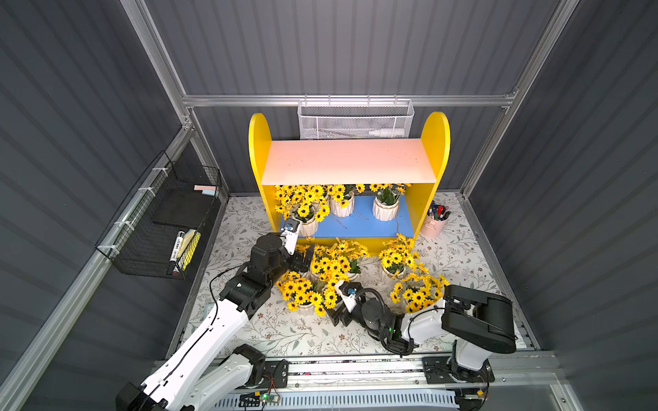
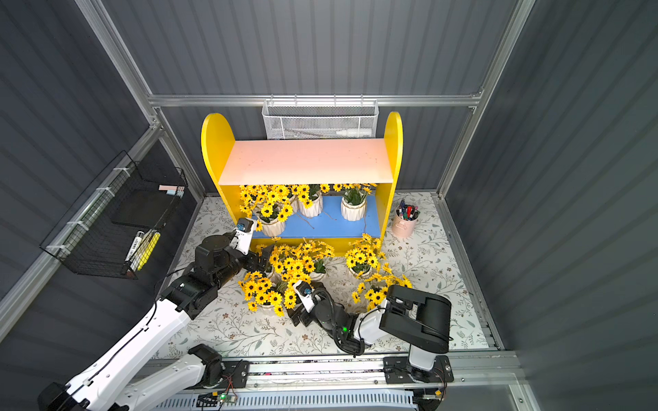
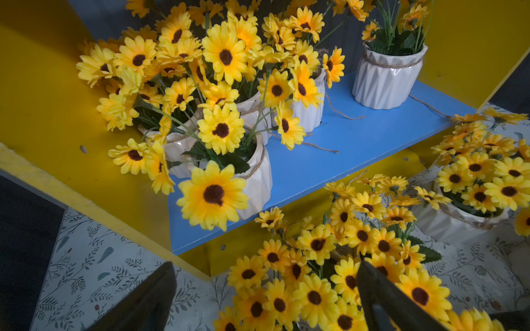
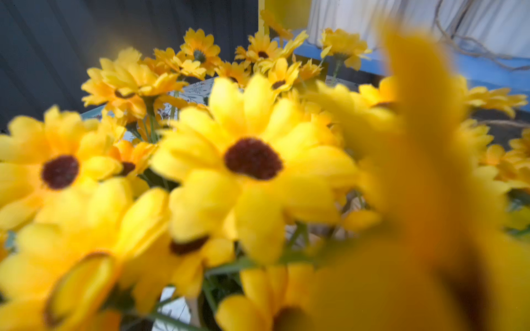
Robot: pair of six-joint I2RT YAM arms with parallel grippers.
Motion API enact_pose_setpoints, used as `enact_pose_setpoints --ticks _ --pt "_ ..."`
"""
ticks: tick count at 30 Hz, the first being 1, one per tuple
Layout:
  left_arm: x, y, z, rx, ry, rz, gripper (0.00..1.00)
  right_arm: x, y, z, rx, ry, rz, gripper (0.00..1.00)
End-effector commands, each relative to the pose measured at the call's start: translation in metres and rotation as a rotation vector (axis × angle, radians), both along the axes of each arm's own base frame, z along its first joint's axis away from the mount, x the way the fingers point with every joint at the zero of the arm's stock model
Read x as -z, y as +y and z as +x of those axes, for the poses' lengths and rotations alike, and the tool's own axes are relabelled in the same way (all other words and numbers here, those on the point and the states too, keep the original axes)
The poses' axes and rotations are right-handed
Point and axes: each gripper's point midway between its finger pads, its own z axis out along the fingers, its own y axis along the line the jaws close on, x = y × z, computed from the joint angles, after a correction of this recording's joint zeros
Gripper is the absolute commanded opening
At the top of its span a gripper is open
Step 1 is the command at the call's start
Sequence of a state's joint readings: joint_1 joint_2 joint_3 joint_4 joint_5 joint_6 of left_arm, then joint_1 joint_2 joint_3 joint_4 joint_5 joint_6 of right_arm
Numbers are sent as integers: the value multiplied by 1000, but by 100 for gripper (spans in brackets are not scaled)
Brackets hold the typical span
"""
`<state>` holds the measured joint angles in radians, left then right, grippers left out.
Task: Take the sunflower pots off the shelves
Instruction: Place the sunflower pot at the center of the board.
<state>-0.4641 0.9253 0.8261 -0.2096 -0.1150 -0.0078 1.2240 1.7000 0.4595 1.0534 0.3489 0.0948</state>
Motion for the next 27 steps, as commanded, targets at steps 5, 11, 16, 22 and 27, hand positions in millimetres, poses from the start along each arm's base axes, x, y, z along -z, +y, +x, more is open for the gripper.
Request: enact_pose_setpoints --ticks 5,11,16,22,27 --pt "-6 -5 -3 31 -21 -3 99 42 -51 -28 7 243 -241 99" --pt "-6 -7 -3 38 -17 -5 99 49 -81 -44 24 348 -332 99" --pt "-5 -6 -2 37 -15 -4 99 51 -94 -20 151 345 -362 94" --pt "-5 -4 -2 26 -17 3 99 37 -76 20 258 276 -388 83" --pt "-8 -3 -3 22 -29 6 99 41 -49 20 196 287 -358 80"
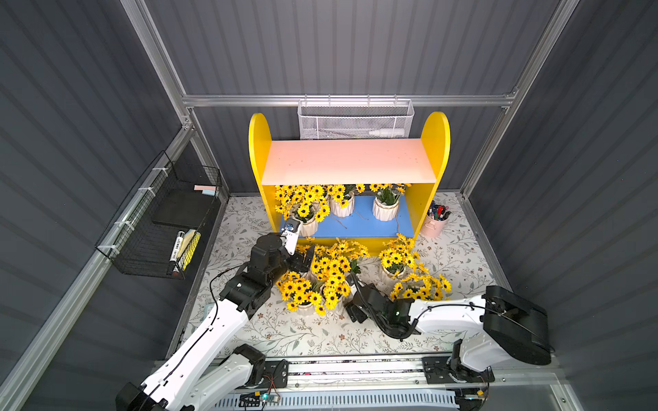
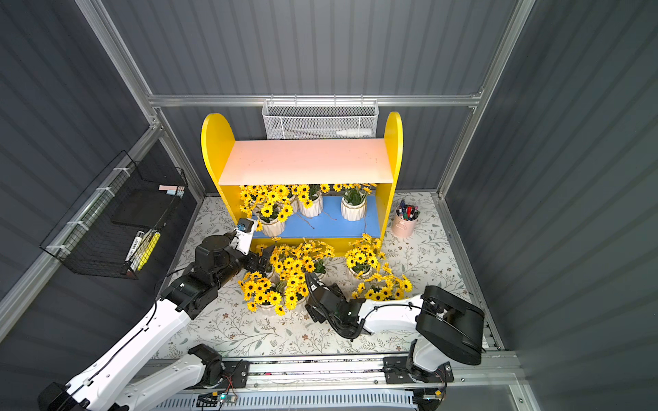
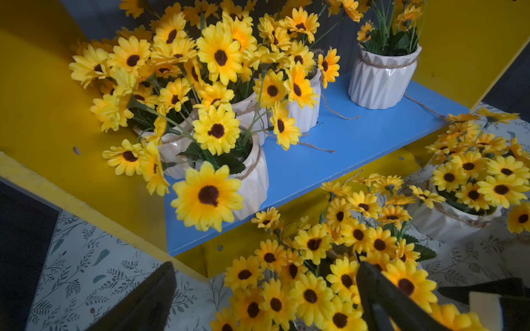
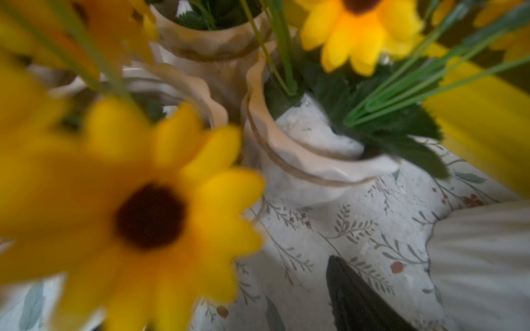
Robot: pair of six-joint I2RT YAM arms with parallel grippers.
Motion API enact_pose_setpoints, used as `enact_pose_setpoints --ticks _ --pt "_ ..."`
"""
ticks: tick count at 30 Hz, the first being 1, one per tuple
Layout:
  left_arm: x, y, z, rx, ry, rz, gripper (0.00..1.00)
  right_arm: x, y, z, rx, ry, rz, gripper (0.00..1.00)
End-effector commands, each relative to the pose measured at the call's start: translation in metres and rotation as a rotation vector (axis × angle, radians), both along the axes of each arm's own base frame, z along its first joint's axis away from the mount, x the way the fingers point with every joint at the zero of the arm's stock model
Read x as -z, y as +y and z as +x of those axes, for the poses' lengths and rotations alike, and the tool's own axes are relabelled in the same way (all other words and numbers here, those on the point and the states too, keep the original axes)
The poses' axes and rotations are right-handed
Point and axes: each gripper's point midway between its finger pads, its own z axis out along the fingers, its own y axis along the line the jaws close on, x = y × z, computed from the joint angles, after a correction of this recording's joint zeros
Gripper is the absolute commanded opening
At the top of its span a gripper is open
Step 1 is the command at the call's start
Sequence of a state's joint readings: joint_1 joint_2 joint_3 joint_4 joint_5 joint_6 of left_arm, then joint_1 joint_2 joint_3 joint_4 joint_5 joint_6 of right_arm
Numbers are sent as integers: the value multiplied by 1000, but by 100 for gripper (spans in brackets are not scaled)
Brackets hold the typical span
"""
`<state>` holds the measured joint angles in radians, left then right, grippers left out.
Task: Take the sunflower pots off the shelves
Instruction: Place the sunflower pot at the center of the board.
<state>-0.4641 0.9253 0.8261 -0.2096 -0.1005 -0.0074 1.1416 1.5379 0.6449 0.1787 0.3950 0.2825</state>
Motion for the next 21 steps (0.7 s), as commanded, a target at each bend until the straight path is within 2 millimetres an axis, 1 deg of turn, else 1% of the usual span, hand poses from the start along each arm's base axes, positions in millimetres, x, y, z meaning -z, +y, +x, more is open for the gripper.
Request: enact_pose_setpoints --ticks 1,4,6,10,12,14,16,17,19,21 --pt "-8 0 -2 6 -34 11 99 -1 15 -1 -26 -4 23 80" --pt "-10 1 -3 7 -40 10 99 -2 25 -4 -54 -18 39 80" --pt "-11 1 -3 8 -42 9 99 -4 36 -8 -97 -9 65 80" --pt "-11 1 -4 7 -45 8 99 -7 52 -8 -122 -23 94 81" --pt "-12 2 -4 7 -47 9 100 -10 59 -9 -143 -34 113 81" --pt "-12 3 -4 1 -50 13 99 -12 61 -9 -155 -42 112 81" --pt "-13 5 -3 -10 -55 17 99 -11 58 -16 -174 -12 98 81" --pt "-13 6 -3 -16 -57 19 99 -10 52 -19 -173 5 86 82" --pt "-15 9 -3 -31 -64 24 99 -10 34 -27 -161 36 56 83" --pt "-17 15 -3 -64 -75 29 100 -13 12 -36 -147 66 12 85"
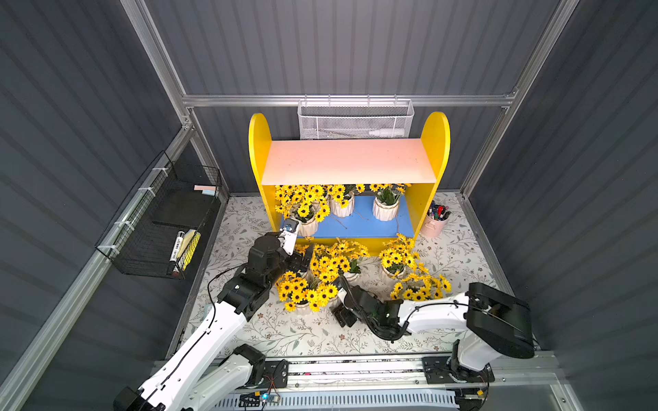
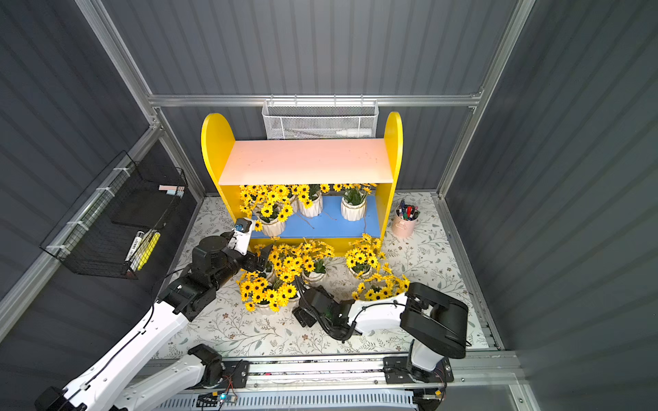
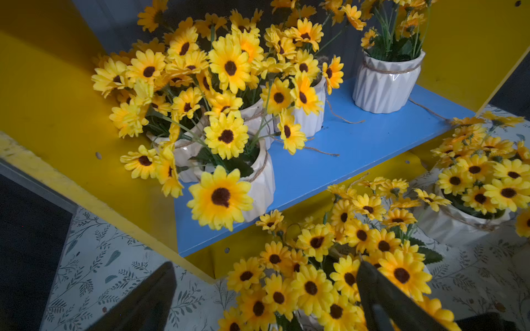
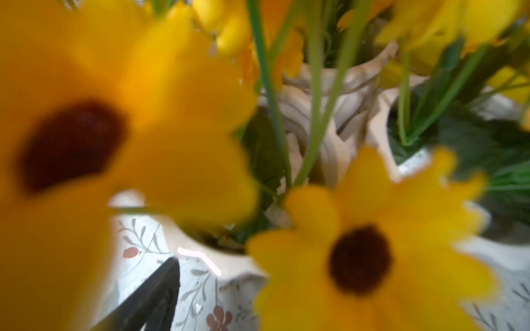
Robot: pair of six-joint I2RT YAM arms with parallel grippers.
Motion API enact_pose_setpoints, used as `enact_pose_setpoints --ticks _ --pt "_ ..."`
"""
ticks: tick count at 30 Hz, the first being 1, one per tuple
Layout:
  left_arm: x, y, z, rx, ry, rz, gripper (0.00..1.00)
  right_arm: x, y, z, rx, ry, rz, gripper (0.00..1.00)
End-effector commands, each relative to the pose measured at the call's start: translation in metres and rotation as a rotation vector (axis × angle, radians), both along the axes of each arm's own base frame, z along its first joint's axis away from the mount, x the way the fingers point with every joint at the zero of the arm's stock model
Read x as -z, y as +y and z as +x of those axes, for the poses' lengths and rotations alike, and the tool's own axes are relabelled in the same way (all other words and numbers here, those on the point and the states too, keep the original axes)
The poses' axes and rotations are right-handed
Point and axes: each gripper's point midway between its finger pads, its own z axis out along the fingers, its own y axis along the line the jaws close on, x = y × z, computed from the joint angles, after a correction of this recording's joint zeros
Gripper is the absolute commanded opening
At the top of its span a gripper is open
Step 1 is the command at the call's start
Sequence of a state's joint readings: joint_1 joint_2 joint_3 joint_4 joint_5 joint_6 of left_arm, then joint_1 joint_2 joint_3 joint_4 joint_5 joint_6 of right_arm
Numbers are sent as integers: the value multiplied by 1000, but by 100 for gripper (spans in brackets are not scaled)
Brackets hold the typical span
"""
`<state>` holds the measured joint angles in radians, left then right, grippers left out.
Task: Take the sunflower pots off the shelves
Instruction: Place the sunflower pot at the center of the board, then pick up the sunflower pot from the shelf.
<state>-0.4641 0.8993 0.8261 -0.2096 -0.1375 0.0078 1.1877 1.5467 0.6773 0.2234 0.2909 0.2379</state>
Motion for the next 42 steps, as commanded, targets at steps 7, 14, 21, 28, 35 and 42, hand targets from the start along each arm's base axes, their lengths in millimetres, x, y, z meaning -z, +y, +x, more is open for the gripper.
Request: enact_pose_setpoints --ticks 7,14,21,28,35,42 --pt "4 19 8 -122 4 54 99 -88 -83 -2 118 -98 -29 91" --pt "25 6 40 -145 153 -47 99 -163 -139 77 391 -182 165 98" --pt "33 -9 73 -169 212 -96 99 -188 -157 122 474 -201 199 99" --pt "42 -12 97 -219 202 -114 99 -196 -164 125 458 -191 252 99" --pt "56 -16 119 -234 148 -105 99 -197 -175 128 485 -193 266 99" --pt "61 -23 129 -213 81 -142 99 -195 -176 127 481 -187 267 99"
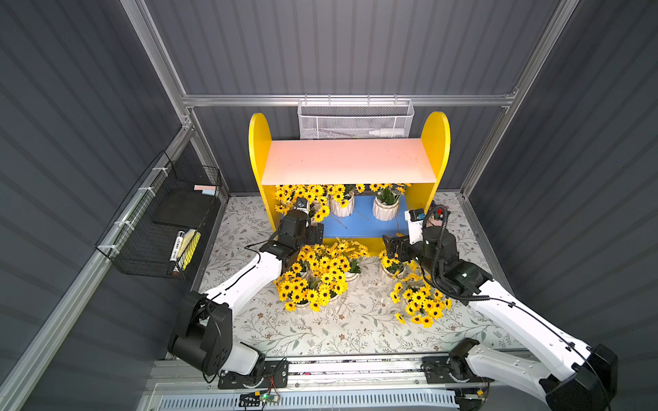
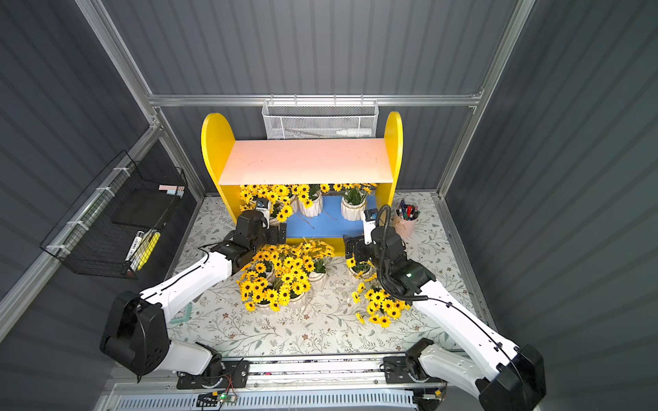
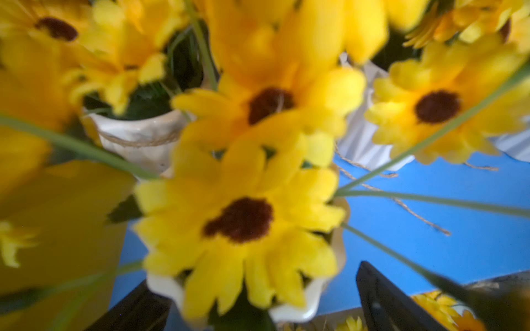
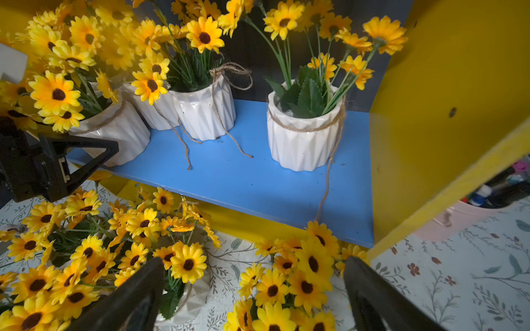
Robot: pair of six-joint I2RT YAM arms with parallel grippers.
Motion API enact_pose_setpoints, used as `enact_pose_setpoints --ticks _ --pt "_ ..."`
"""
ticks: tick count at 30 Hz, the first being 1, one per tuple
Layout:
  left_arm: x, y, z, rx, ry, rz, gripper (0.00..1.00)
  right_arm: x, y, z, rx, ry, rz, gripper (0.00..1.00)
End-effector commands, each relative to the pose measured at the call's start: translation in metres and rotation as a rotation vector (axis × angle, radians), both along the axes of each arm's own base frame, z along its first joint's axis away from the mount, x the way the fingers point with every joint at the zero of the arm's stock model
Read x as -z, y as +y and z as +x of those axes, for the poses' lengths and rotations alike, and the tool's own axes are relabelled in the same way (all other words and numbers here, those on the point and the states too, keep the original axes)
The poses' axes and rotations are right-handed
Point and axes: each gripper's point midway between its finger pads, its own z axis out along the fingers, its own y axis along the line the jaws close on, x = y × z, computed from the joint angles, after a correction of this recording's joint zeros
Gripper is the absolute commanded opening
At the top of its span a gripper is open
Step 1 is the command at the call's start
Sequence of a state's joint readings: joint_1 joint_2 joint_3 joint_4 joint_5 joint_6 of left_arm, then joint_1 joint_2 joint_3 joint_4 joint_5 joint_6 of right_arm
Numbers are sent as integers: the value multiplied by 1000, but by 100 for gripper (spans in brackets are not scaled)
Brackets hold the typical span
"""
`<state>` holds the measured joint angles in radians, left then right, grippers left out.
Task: Take the sunflower pots off the shelves
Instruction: Pick up the sunflower pot from the shelf.
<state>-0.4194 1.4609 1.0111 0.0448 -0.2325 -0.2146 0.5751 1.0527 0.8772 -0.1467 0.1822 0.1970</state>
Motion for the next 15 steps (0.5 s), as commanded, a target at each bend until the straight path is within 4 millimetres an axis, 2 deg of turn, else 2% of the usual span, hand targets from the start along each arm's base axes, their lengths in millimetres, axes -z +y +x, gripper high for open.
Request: enact_pose_setpoints --ticks 1,8,15 --pt "-1 -4 10 4 -69 -34 99 -1 0 -3 -15 -7 3 99" --pt "10 -5 10 16 -113 -44 99 -2 -3 -8 -16 -6 6 99" --pt "8 -10 15 30 -166 -79 99 2 -5 -12 -16 7 12 99"
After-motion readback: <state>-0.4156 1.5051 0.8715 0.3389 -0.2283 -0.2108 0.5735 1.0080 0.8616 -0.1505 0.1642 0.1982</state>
